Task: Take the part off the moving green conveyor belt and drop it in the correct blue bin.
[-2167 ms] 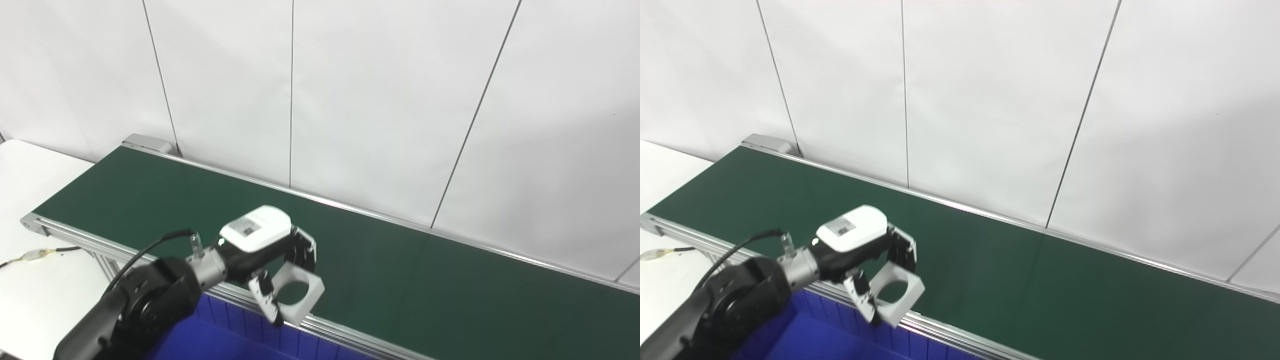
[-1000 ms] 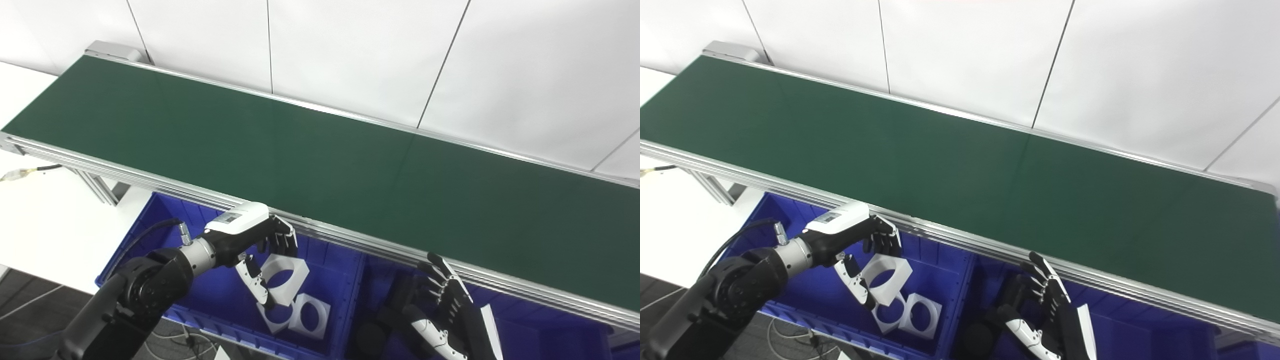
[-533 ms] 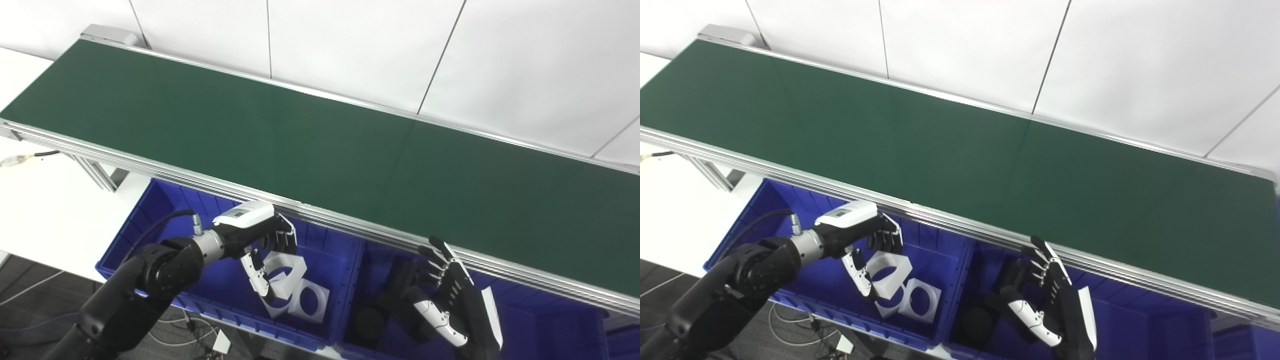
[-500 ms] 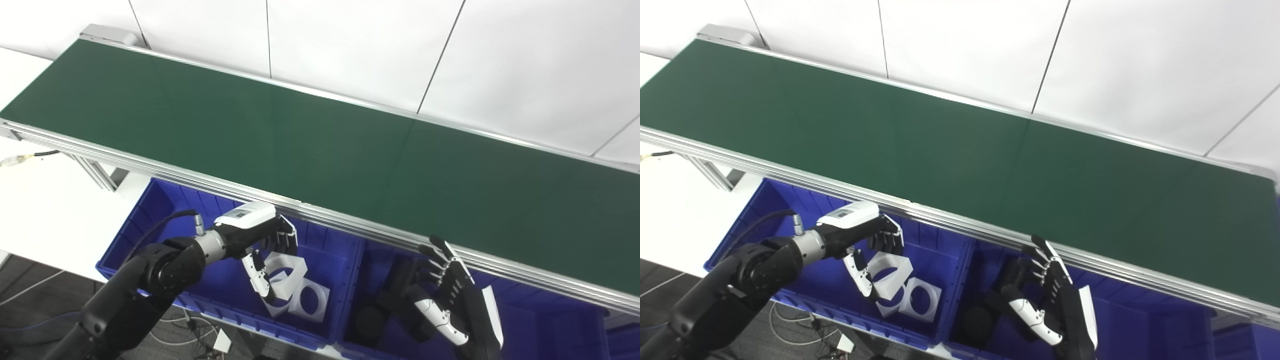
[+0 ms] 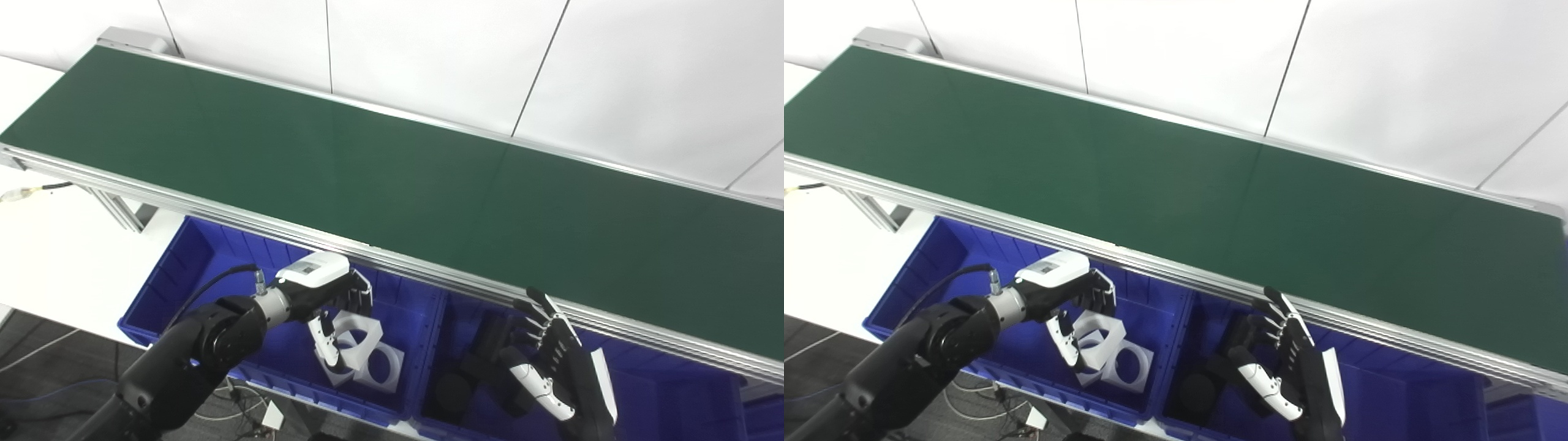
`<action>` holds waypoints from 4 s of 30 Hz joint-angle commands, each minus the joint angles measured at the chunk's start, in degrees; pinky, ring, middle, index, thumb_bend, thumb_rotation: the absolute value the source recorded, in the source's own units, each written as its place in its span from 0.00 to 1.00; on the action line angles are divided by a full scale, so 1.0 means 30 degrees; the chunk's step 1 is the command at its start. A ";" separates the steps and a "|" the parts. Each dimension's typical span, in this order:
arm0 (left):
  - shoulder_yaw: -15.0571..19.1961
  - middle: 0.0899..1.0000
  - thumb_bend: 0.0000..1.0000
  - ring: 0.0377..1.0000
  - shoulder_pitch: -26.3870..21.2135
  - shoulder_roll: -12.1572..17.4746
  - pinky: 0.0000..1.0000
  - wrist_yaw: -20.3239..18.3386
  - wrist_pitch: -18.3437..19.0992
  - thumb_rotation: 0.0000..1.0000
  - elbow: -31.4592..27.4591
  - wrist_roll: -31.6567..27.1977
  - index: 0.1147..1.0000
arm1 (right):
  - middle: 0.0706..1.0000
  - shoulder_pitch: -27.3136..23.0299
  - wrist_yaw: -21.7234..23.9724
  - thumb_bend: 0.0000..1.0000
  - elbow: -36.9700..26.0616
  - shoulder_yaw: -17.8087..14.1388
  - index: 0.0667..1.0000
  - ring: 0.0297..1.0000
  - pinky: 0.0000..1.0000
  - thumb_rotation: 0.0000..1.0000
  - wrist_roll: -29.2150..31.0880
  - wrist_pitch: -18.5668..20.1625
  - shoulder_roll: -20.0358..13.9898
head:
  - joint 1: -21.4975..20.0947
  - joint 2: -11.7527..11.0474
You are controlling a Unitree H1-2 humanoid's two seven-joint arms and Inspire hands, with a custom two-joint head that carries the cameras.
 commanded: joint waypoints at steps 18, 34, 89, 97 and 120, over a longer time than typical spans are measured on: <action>0.0682 0.92 1.00 0.87 -0.0327 0.0456 0.80 -0.1269 -0.0128 0.47 -0.1205 -0.2769 0.96 | 0.81 -0.0135 -0.0004 0.70 -0.0378 0.0160 0.88 0.76 0.69 0.50 0.0025 -0.0346 0.0237 | -0.0523 -0.0472; 0.2290 0.83 0.99 0.76 0.1888 -0.2923 0.64 0.0179 -0.1774 0.84 -0.1340 -1.0173 0.86 | 0.81 0.0081 -0.0268 0.70 0.0174 0.0347 0.88 0.76 0.68 0.49 -0.0442 -0.0852 0.0412 | -0.1854 -0.1549; 0.5120 0.76 0.63 0.73 0.3249 -0.5713 0.68 0.2864 -0.5152 0.51 0.3119 -1.4454 0.78 | 0.83 -0.0525 -0.1707 0.69 0.3229 0.1594 0.88 0.79 0.70 0.45 -0.2556 -0.2257 0.2672 | -1.0877 -0.3265; 0.4197 0.80 0.71 0.77 0.3736 -0.5103 0.70 0.2018 -0.4381 0.51 0.1142 -1.4011 0.81 | 0.82 -0.0441 -0.1740 0.67 0.2646 0.1450 0.88 0.78 0.70 0.47 -0.2648 -0.1637 0.2645 | -1.0630 -0.2500; 0.3954 0.82 0.86 0.78 0.4034 -0.4594 0.69 0.1081 -0.2658 0.53 -0.0976 -1.5054 0.85 | 0.81 -0.0566 -0.1642 0.71 0.0975 0.1322 0.87 0.77 0.69 0.55 -0.2609 -0.0192 0.2570 | -1.0352 0.0064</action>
